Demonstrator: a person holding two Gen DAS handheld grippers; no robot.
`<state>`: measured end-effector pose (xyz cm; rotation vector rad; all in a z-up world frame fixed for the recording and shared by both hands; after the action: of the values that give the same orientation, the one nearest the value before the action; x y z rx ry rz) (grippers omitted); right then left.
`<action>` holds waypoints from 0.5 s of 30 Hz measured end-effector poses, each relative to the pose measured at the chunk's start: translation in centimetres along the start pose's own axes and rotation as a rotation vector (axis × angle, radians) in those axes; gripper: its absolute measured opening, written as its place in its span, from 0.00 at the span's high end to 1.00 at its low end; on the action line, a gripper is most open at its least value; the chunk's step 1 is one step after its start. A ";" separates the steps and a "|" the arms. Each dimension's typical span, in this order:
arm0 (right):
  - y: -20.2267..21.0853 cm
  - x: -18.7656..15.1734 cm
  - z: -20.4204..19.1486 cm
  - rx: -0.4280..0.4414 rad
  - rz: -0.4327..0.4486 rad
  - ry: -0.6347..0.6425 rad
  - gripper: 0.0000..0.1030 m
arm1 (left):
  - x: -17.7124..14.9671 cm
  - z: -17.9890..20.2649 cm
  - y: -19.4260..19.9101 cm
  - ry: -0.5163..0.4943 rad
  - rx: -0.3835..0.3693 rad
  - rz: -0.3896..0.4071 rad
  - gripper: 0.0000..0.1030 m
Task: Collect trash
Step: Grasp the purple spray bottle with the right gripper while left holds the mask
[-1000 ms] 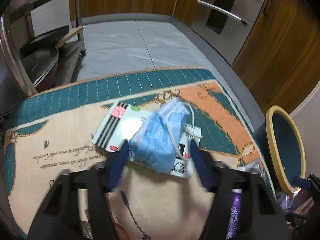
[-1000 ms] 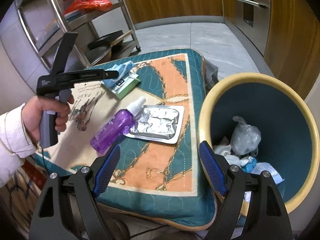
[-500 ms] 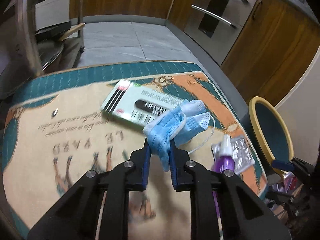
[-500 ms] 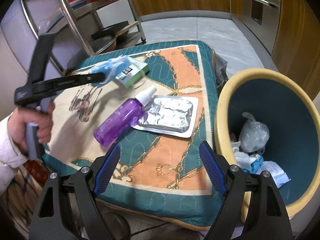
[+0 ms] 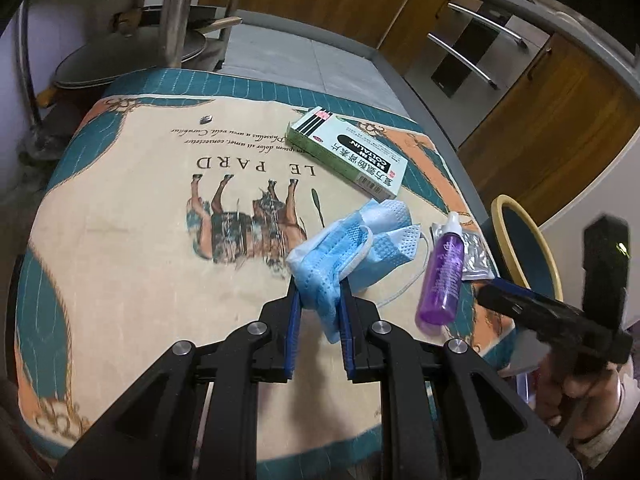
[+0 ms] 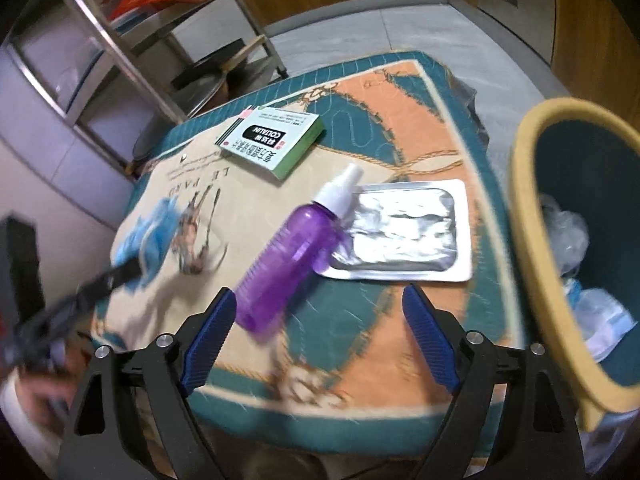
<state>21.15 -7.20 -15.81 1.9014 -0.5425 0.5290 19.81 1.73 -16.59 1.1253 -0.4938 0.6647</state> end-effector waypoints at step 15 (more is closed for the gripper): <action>-4.5 -1.5 -4.8 -0.138 -0.045 0.343 0.37 | -0.9 -0.5 1.0 0.025 0.020 0.005 0.84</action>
<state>22.06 -0.99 -18.26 1.6426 -0.3025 0.7505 18.51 2.26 -16.72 1.1338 -0.4699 0.6888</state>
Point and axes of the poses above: each gripper's, at about its wrist camera, not at the fingertips, and y roughly against the way its jaws point, z to its right, x to its top, the point moved 9 cm from there along -y, roughly the way its jaws point, and after that the axes turned 11 degrees about z, right-handed, at the moved point
